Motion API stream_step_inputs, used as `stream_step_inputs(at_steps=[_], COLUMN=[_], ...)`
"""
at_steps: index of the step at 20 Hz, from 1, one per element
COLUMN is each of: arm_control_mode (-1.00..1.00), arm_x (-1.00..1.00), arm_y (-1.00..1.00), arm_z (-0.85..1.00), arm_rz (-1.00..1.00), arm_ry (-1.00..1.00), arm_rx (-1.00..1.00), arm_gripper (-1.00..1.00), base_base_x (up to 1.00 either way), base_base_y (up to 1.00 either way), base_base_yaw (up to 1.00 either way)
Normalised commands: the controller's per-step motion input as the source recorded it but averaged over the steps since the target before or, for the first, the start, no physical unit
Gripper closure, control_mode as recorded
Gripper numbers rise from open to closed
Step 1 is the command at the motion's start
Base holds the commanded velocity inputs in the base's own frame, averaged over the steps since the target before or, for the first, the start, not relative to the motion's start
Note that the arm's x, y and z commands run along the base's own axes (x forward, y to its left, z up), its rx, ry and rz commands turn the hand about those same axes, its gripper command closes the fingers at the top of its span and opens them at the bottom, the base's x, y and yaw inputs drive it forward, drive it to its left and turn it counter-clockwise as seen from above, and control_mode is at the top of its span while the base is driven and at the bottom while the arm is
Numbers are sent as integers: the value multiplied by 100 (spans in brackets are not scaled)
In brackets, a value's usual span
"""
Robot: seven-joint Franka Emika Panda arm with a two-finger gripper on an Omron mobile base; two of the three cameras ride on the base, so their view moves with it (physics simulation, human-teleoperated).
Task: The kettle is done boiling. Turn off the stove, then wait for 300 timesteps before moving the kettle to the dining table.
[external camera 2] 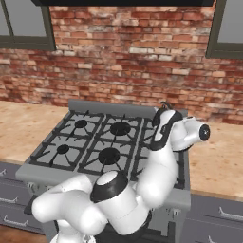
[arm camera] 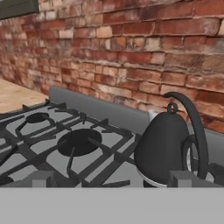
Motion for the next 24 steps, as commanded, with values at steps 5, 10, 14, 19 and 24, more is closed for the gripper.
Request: stream_step_inputs(at_steps=[5, 10, 14, 19, 24], arm_control_mode=[-100, -100, -100, -100, -100], arm_x=[11, 19, 19, 16, 8], arm_y=[-1, -1, -5, -12, -5], arm_z=[-2, 0, 0, 0, 0], arm_rz=[0, 0, 0, 0, 0], arm_ry=[1, 5, 6, 5, 0], arm_rx=[0, -2, -5, -3, 0], arm_gripper=[-100, -100, -100, -100, -100], base_base_x=[0, 0, 0, 0, 0], base_base_y=[0, 0, 0, 0, 0], base_base_yaw=[0, 0, 0, 0, 0])
